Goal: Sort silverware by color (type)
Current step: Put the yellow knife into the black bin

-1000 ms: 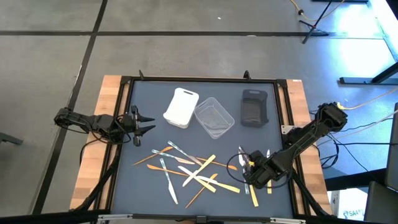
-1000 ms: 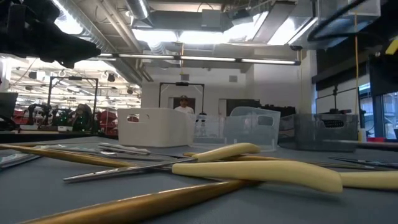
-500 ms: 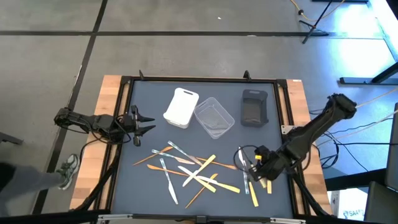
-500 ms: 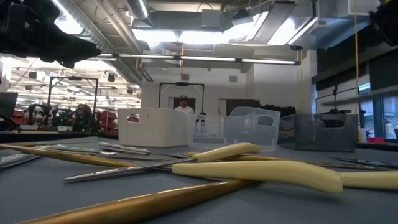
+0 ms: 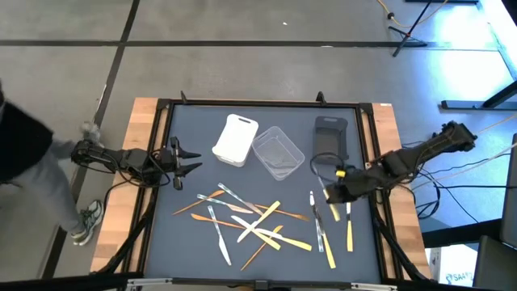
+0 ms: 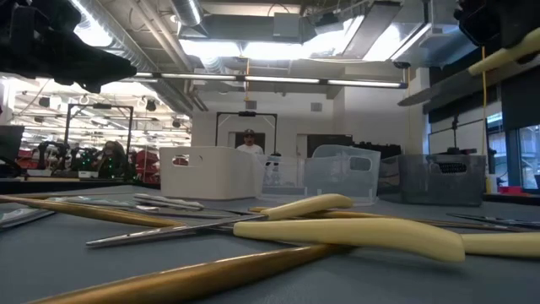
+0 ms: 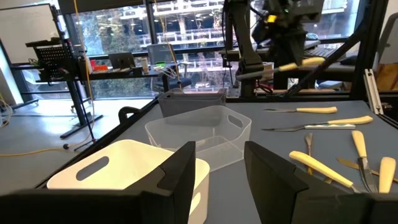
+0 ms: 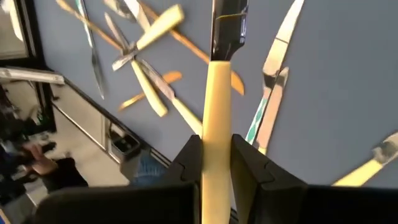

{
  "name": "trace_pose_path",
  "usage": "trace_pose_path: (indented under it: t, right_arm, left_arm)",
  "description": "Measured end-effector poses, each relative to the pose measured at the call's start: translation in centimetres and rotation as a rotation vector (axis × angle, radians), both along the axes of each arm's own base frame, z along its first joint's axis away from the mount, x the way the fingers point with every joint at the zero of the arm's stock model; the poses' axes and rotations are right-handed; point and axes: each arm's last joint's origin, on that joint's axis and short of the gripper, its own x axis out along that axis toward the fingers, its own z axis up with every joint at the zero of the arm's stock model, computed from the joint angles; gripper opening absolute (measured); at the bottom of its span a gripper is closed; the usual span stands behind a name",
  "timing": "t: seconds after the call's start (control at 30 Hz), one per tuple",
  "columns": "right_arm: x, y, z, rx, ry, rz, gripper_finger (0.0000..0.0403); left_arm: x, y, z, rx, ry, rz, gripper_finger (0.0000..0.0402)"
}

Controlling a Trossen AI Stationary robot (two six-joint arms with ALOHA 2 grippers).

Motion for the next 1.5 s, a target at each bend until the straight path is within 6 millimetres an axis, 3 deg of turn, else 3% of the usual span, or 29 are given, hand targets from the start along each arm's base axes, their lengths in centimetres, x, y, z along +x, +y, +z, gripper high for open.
trace_pose_path:
  t: [0.5,1.03,1.5]
  right_arm:
    - [-3.9,-6.2,1.0,0.019,0.087,-0.280,0.0035]
    - [-2.8,-11.5,0.0,-0.073,0.091,-0.214,0.0035]
    - [-2.1,-17.1,-2.5,0.031,0.128,-0.151,0.0035]
  left_arm:
    - [0.0,0.0,0.0,0.002,0.004,0.000,0.0132]
    - [0.0,0.0,0.0,0.002,0.004,0.000,0.0132]
    - [0.0,0.0,0.0,0.003,0.004,0.000,0.0132]
